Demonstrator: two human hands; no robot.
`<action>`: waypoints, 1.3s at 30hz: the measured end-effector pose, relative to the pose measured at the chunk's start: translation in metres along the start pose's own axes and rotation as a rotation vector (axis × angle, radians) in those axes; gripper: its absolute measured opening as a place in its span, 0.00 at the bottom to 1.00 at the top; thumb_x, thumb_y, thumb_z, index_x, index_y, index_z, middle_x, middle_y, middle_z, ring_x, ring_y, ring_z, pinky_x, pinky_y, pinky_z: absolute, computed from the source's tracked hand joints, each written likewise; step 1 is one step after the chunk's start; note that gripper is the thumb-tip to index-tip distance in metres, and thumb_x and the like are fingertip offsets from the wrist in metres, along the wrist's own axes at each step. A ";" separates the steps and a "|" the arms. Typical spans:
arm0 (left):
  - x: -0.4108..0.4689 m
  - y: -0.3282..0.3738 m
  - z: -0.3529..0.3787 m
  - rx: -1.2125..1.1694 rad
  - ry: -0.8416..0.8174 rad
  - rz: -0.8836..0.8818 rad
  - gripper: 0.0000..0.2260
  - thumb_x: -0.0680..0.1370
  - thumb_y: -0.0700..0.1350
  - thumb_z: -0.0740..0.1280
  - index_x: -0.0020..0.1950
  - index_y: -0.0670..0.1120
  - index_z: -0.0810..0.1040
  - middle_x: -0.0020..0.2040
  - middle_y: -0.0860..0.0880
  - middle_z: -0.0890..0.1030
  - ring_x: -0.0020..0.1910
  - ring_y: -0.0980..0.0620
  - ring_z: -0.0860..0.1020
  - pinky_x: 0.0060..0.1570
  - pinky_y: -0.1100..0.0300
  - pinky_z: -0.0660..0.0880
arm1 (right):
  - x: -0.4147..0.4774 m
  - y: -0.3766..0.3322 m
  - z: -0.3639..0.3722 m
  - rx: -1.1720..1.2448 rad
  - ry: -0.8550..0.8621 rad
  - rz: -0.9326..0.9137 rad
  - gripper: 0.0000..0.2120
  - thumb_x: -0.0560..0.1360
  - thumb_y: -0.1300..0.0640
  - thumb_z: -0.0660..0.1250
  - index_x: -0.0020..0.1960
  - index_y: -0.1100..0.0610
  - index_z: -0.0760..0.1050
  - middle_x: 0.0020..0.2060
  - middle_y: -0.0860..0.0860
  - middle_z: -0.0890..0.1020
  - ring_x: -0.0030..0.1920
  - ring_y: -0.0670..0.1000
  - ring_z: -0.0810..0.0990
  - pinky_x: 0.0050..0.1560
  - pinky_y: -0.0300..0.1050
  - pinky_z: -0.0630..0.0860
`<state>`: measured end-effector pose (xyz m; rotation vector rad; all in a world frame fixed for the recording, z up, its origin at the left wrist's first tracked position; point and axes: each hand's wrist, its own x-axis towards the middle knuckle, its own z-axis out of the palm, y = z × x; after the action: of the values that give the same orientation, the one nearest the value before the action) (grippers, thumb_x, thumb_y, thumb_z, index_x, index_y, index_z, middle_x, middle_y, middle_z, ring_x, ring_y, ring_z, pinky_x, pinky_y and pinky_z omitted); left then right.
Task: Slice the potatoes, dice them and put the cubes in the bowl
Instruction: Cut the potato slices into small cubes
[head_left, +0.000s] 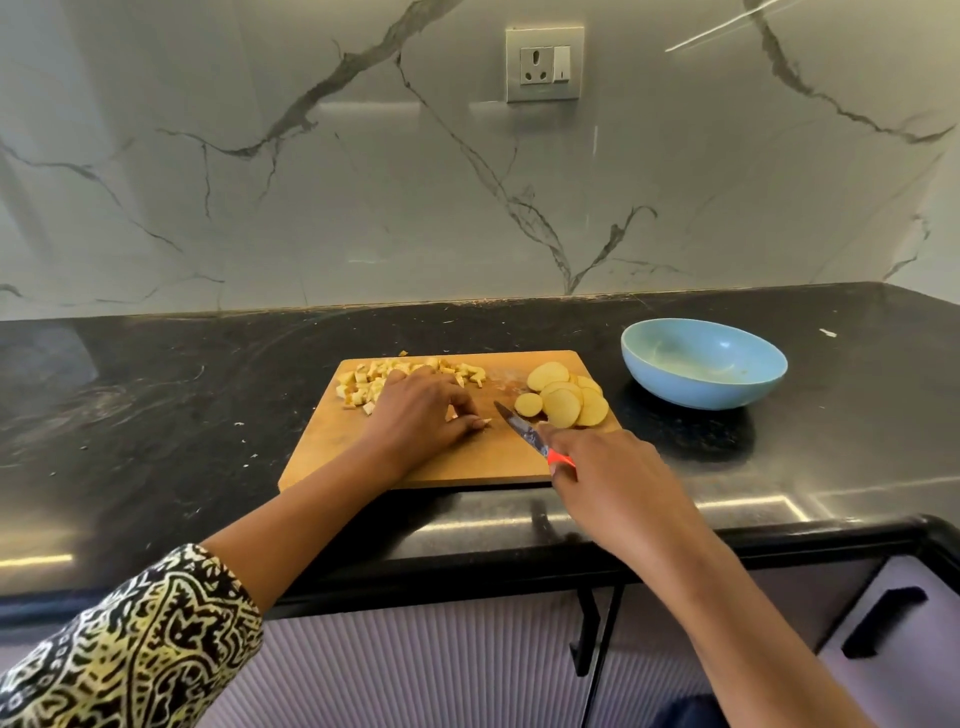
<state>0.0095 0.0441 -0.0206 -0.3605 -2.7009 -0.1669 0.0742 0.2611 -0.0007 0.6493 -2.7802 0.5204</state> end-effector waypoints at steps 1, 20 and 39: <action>-0.002 0.001 0.002 0.008 0.020 -0.010 0.12 0.77 0.59 0.64 0.54 0.54 0.80 0.52 0.55 0.79 0.50 0.57 0.71 0.52 0.58 0.66 | 0.000 -0.003 0.002 0.007 -0.002 -0.004 0.21 0.81 0.54 0.56 0.73 0.44 0.64 0.52 0.48 0.80 0.45 0.48 0.76 0.40 0.42 0.72; 0.001 0.001 0.005 0.155 0.063 -0.157 0.12 0.78 0.58 0.62 0.55 0.54 0.78 0.55 0.53 0.78 0.56 0.53 0.73 0.57 0.53 0.66 | 0.020 -0.014 0.016 -0.162 -0.121 -0.037 0.20 0.80 0.61 0.56 0.70 0.49 0.68 0.44 0.49 0.77 0.40 0.49 0.73 0.34 0.40 0.65; 0.004 0.013 -0.028 -1.547 -0.101 -0.743 0.11 0.82 0.44 0.59 0.57 0.42 0.79 0.48 0.44 0.84 0.47 0.47 0.83 0.44 0.56 0.80 | 0.024 0.016 0.014 1.161 -0.193 0.201 0.17 0.80 0.57 0.62 0.67 0.45 0.73 0.31 0.52 0.77 0.21 0.44 0.66 0.21 0.36 0.59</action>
<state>0.0206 0.0530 0.0072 0.2882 -2.0422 -2.4161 0.0437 0.2598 -0.0103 0.5999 -2.4670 2.2516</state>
